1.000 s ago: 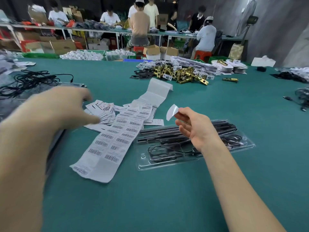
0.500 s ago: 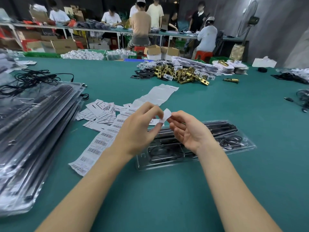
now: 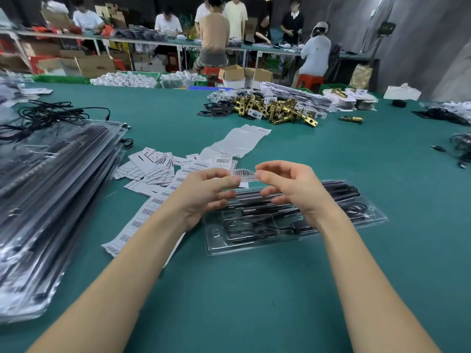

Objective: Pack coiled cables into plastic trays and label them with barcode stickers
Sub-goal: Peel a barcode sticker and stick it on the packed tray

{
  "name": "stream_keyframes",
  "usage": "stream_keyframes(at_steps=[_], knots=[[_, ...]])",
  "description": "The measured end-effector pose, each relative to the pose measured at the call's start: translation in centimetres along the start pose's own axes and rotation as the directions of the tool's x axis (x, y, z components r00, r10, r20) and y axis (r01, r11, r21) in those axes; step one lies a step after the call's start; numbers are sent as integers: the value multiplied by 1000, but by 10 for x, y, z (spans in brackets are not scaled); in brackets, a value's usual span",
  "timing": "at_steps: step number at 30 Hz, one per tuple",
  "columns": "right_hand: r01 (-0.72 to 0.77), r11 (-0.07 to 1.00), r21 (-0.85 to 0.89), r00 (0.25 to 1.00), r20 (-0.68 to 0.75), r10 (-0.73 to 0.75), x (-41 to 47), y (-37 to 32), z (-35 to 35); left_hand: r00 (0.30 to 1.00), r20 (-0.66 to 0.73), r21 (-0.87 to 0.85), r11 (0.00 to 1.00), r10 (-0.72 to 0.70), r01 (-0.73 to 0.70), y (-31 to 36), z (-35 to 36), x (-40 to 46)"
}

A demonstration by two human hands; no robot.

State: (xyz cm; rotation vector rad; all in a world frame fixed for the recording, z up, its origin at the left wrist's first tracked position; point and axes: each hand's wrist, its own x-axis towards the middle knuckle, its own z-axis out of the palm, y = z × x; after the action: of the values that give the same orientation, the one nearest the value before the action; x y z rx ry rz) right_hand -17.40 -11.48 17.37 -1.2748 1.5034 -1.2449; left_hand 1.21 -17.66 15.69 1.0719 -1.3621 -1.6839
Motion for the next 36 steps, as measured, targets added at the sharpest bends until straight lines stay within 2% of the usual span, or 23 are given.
stream_keyframes(at_steps=[3, 7, 12, 14, 17, 20, 23, 28, 36], knots=[[10, 1000, 17, 999, 52, -11, -2, -2, 0, 999, 7, 2, 999, -35, 35, -1, -1, 1], [41, 999, -28, 999, -23, -42, 0, 1, 0, 996, 37, -42, 996, -76, 78, -1, -4, 2], [43, 999, -19, 997, -58, -44, 2, 3, -1, 992, 103, 9, 997, -74, 74, 1, -7, 0], [19, 999, -29, 997, -70, -21, 1, 2, -3, 990, 119, 108, 992, -75, 62, 4, -12, -1], [-42, 999, -15, 995, -94, 40, -3, 3, -6, 997, 70, 315, 949, -38, 14, 8, -26, 0], [-112, 993, -21, 992, -68, 110, -11, 6, -3, 999, 51, 394, 919, -7, -13, 13, -40, 1], [-157, 987, -19, 987, -37, 157, -24, 13, 1, 995, 103, 511, 857, 8, -59, 12, -45, -1], [-130, 990, -45, 991, -44, 128, -40, 28, 8, 969, 243, 637, 762, -52, -119, 6, -34, -4], [-105, 993, -51, 994, -46, 103, -42, 32, 8, 949, 306, 725, 665, -75, -181, 4, -29, -5]])
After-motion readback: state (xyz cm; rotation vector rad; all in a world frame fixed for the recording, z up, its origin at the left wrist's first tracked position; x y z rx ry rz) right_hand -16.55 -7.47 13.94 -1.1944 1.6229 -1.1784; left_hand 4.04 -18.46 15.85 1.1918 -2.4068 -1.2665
